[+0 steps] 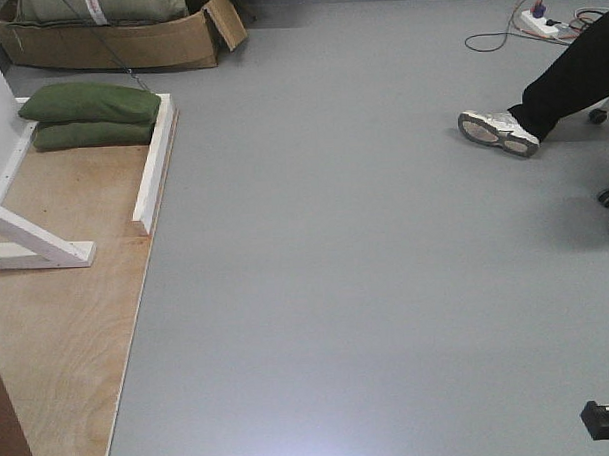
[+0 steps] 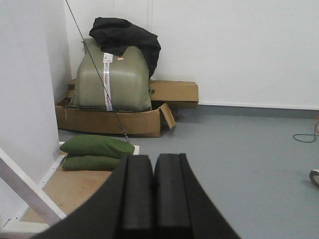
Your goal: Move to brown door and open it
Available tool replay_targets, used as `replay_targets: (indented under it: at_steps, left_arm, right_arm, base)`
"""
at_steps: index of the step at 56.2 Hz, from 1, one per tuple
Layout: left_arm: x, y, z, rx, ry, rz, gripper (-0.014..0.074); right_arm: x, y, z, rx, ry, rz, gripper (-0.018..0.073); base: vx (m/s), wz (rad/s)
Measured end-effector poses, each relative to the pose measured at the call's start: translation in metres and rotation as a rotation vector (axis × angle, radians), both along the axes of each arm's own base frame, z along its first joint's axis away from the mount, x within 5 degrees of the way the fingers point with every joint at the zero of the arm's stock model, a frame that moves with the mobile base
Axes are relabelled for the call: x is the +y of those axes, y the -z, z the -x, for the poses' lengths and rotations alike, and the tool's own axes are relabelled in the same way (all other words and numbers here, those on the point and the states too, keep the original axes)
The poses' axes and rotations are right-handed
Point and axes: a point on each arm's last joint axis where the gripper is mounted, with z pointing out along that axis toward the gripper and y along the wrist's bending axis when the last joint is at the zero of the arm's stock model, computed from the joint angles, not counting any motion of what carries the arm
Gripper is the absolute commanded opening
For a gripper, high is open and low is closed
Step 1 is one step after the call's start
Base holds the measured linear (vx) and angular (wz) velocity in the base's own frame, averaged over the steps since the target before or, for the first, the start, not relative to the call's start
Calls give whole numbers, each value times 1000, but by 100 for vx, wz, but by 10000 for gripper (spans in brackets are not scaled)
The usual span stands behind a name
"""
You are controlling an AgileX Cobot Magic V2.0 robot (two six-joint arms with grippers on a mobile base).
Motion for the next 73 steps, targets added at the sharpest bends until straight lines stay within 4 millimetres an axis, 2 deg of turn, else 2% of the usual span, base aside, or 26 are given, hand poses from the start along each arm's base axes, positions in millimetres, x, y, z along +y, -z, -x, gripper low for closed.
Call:
replay_targets:
  at_steps: [16,20,23,27,35,43,52,60,66,73]
  left_arm:
    - [0,-1,0,0,0,0,-6]
    - [0,-8,2,6,3,1,-6]
    - [-1,-21,4,-8,6,5,-6]
    - [-1,-44,9,-63,9,10,-6]
    - [-2,-104,25,-229,10,-6,-6]
    - [-2,-160,27,-302,4,-58,-6]
    - [-2,-226,14,-351,-3,-102,-6]
    - [0,-285,-5,-404,-28,-155,-6]
    - [6,-314,-20,-439,-82,-164,-6]
    - [14,-340,-24,-519,-162,-142,-6]
  right_arm:
    - [0,0,0,0,0,0,0]
    - [0,0,0,0,0,0,0]
    - [0,0,0,0,0,0,0]
    - [0,0,0,0,0,0,0]
    - [0,0,0,0,0,0,0]
    - [0,0,0,0,0,0,0]
    - [0,0,0,0,0,0,0]
    - [0,0,0,0,0,0,0]
    - [0,0,0,0,0,0,0]
    - [0,0,0,0,0,0,0]
  base:
    - [0,0]
    - [0,0]
    - [0,0]
    - [0,0]
    - [0,0]
    - [0,0]
    - [0,0]
    - [0,0]
    - [0,0]
    - [0,0]
